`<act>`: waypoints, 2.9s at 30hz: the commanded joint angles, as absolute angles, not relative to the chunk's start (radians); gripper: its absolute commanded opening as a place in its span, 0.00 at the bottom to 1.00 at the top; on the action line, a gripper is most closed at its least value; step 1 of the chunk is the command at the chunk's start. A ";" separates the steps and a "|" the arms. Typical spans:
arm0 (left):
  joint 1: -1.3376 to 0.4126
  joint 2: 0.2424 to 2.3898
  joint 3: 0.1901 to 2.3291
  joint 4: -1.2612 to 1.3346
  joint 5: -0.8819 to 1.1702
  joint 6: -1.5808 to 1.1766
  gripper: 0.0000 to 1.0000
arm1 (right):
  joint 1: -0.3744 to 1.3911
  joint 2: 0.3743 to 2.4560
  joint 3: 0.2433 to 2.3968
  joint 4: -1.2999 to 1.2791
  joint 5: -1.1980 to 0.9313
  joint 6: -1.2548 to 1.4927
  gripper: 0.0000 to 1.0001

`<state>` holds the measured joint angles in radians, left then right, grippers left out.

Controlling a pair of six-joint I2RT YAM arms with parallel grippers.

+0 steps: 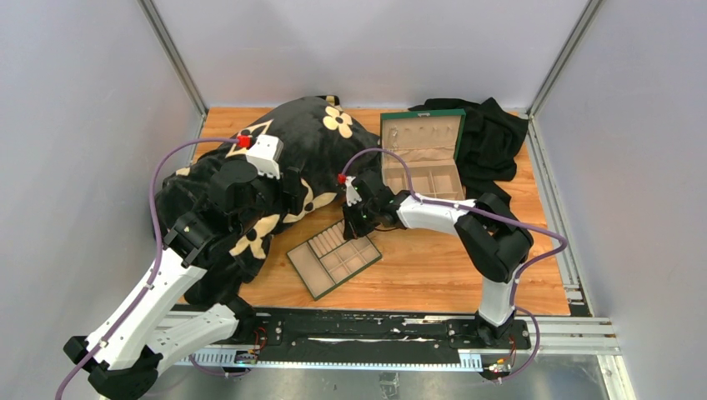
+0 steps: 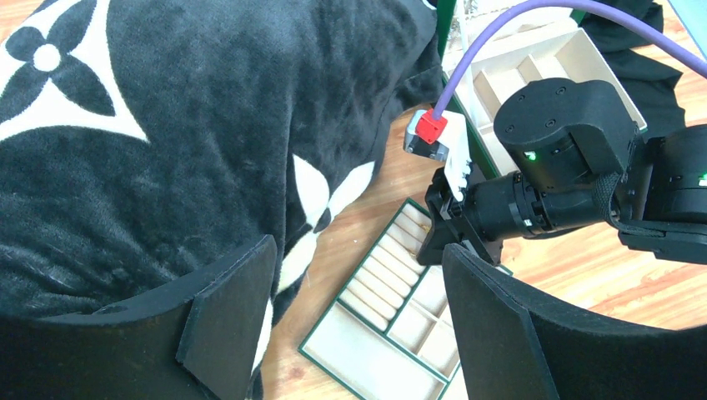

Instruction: Organize the mixed jewelry

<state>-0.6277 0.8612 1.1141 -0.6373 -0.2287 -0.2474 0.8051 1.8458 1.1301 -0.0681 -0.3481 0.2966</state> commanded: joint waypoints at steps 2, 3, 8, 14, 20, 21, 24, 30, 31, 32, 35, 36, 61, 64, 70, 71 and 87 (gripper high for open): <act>-0.623 0.866 1.111 -0.617 -0.223 -0.253 0.78 | 0.813 1.837 1.121 -0.147 -0.289 0.270 0.00; -0.623 0.868 1.112 -0.615 -0.222 -0.253 0.78 | 0.813 1.822 1.123 -0.152 -0.286 0.269 0.00; -0.623 0.872 1.111 -0.611 -0.217 -0.250 0.78 | 0.813 1.762 1.139 -0.173 -0.257 0.262 0.12; -0.623 0.873 1.112 -0.608 -0.213 -0.250 0.78 | 0.813 1.752 1.176 -0.197 -0.251 0.260 0.19; -0.623 0.862 1.108 -0.612 -0.220 -0.251 0.78 | 0.817 1.767 1.198 -0.207 -0.272 0.257 0.20; -0.623 0.860 1.106 -0.613 -0.221 -0.252 0.78 | 0.817 1.774 1.207 -0.214 -0.277 0.254 0.20; -0.623 0.859 1.102 -0.615 -0.221 -0.253 0.78 | 0.825 1.808 1.235 -0.238 -0.301 0.247 0.17; -0.623 0.854 1.105 -0.618 -0.225 -0.255 0.78 | 0.841 1.854 1.270 -0.256 -0.303 0.248 0.01; -0.623 0.853 1.105 -0.619 -0.227 -0.255 0.78 | 0.841 1.863 1.276 -0.261 -0.296 0.251 0.00; -0.623 0.852 1.104 -0.622 -0.228 -0.254 0.78 | 0.841 1.870 1.279 -0.266 -0.292 0.251 0.00; -0.623 0.849 1.103 -0.623 -0.232 -0.255 0.78 | 0.841 1.882 1.279 -0.264 -0.295 0.251 0.00; -0.623 0.850 1.104 -0.625 -0.233 -0.255 0.78 | 0.841 1.883 1.278 -0.266 -0.293 0.251 0.00; -0.623 0.857 1.100 -0.621 -0.243 -0.244 0.78 | 0.841 1.936 1.290 -0.280 -0.257 0.253 0.00; -0.623 0.859 1.101 -0.618 -0.246 -0.241 0.78 | 0.841 1.940 1.291 -0.279 -0.253 0.253 0.00; -0.623 0.861 1.101 -0.617 -0.247 -0.238 0.78 | 0.841 1.950 1.294 -0.282 -0.240 0.255 0.00; -0.623 0.860 1.102 -0.617 -0.247 -0.238 0.78 | 0.841 1.952 1.296 -0.286 -0.237 0.253 0.00; -0.623 0.873 1.108 -0.612 -0.241 -0.233 0.78 | 0.841 1.941 1.256 -0.310 -0.183 0.253 0.00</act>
